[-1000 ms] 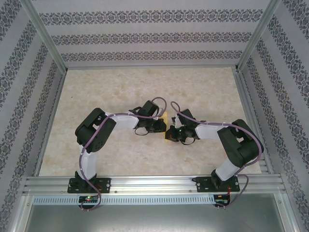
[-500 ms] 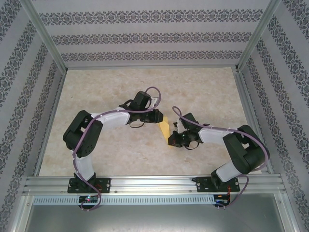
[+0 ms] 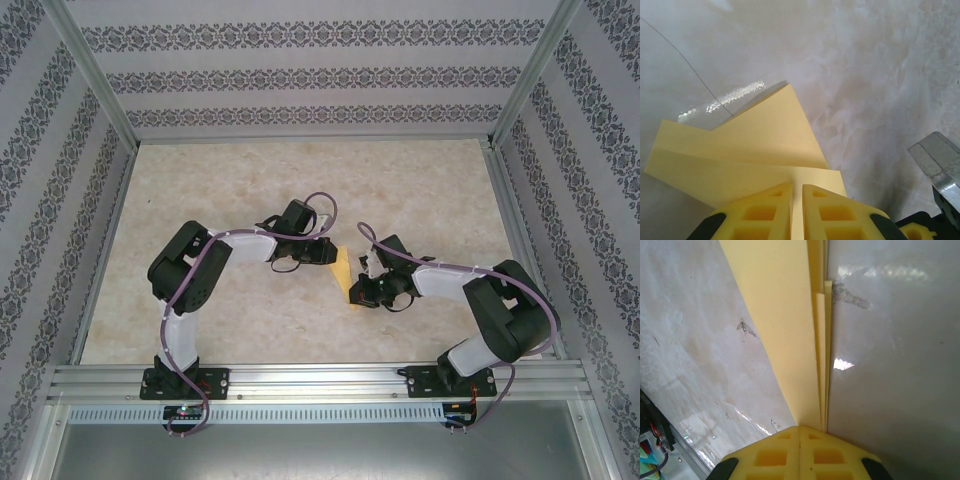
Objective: Fold a paper plane with a square sheet of paper (pick it up from the middle)
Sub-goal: Fold the wing for the fifth time at the center of the table.
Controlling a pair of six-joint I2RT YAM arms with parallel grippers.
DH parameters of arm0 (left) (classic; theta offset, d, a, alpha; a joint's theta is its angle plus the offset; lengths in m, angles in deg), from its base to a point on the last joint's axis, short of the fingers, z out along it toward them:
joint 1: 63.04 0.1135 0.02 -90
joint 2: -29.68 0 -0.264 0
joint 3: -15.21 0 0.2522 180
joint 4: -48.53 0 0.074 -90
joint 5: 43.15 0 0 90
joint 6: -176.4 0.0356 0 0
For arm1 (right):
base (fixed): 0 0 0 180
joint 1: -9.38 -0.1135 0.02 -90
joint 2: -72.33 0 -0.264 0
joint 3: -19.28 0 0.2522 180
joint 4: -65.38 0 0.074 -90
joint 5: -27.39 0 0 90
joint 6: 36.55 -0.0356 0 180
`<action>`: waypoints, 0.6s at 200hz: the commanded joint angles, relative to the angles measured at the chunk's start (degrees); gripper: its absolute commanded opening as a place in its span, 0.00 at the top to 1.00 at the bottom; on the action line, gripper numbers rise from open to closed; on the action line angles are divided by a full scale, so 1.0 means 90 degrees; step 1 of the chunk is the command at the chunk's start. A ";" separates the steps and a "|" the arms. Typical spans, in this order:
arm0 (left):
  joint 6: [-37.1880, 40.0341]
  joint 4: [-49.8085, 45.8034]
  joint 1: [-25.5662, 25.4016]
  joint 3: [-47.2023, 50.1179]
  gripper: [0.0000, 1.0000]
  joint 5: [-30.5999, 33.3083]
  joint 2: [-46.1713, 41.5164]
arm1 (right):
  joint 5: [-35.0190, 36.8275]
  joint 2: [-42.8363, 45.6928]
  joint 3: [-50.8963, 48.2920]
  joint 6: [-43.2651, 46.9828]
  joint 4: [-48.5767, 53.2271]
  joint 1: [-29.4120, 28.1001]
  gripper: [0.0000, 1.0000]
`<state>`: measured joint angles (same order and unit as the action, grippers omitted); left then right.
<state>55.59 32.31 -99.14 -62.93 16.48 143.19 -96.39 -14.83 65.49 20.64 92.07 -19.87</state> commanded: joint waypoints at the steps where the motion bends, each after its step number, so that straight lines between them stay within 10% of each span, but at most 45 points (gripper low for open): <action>1: 0.0175 0.0227 0.0025 -0.0060 0.86 0.0178 0.0134 | 0.0179 -0.0098 -0.0196 0.0140 0.0556 -0.0067 0.96; 120: 0.0264 -0.0361 0.0015 -0.0257 0.88 0.0503 0.0398 | 0.0383 0.0699 0.0115 -0.0186 0.0109 -0.0060 0.88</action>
<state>56.20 31.18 -99.16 -64.22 18.53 145.11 -95.69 -13.45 65.42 20.35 92.94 -19.87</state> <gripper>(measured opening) 0.123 0.090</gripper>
